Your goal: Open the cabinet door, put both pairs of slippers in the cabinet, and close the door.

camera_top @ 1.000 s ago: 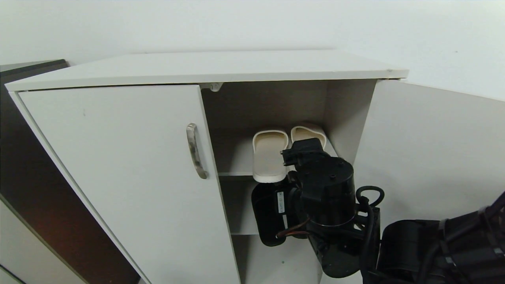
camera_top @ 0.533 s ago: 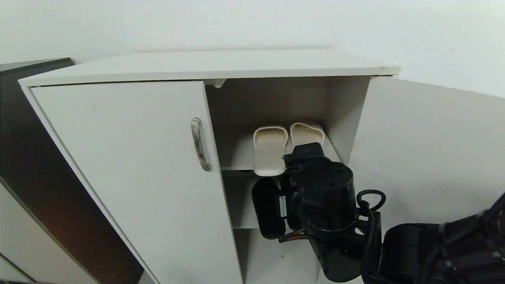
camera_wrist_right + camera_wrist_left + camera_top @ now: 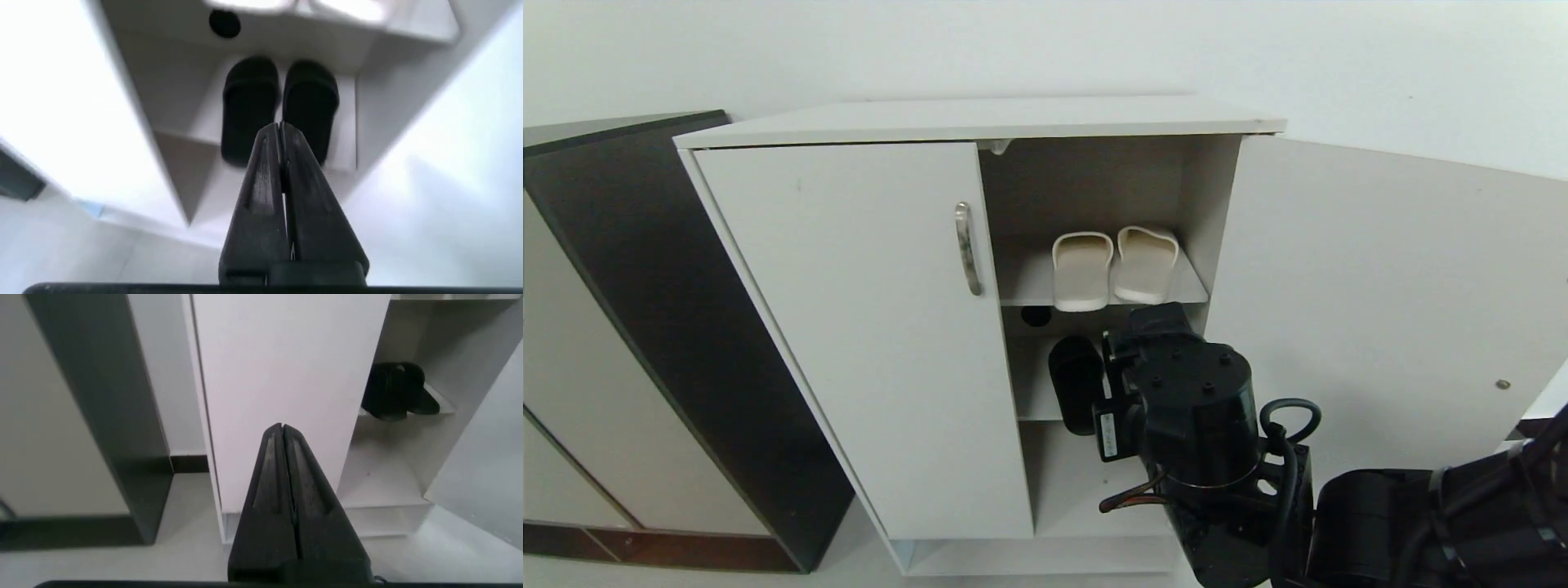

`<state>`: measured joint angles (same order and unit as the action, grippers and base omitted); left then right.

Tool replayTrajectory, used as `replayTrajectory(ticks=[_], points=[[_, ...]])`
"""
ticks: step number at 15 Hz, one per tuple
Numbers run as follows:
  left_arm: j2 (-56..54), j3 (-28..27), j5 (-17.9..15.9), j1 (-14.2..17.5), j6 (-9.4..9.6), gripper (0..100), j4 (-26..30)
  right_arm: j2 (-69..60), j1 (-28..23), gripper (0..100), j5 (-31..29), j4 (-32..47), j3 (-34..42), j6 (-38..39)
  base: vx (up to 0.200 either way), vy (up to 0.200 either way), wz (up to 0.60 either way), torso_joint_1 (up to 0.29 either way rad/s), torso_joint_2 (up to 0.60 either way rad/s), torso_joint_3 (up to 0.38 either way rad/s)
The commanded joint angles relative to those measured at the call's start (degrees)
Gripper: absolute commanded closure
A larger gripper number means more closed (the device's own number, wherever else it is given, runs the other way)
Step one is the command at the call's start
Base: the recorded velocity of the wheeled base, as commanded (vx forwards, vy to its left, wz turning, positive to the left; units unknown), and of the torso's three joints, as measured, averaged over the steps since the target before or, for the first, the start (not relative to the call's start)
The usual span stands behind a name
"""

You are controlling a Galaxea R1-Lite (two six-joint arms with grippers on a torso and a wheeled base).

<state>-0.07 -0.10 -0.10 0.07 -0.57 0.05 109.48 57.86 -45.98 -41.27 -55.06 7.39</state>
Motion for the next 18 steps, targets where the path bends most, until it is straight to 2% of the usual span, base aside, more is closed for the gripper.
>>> replayTrajectory(ticks=[1,10,12,13,18], points=[[0.07,0.01,0.01,0.01,-0.04,100,0.04,0.29,0.06,100,0.02,-0.04,0.05,0.00,-0.200,0.000,0.00,-0.002,0.01,0.007],[0.07,0.01,0.01,0.01,-0.04,100,0.04,0.12,-0.73,100,0.37,-1.36,1.36,0.00,-0.200,0.000,0.00,0.003,0.00,0.002],[0.07,0.01,0.01,0.01,-0.04,100,0.04,0.29,-1.08,100,0.81,-2.59,2.42,-0.09,0.000,0.000,0.00,0.000,0.00,0.000],[0.07,0.01,0.01,0.01,-0.04,100,0.04,0.12,-1.61,100,3.62,-4.35,3.74,-0.27,0.000,0.000,0.00,0.000,0.00,0.000],[0.07,0.01,0.01,0.01,-0.04,100,0.04,0.29,-2.66,100,4.32,-5.23,5.67,-1.67,0.000,0.000,0.00,0.000,0.00,0.000]])
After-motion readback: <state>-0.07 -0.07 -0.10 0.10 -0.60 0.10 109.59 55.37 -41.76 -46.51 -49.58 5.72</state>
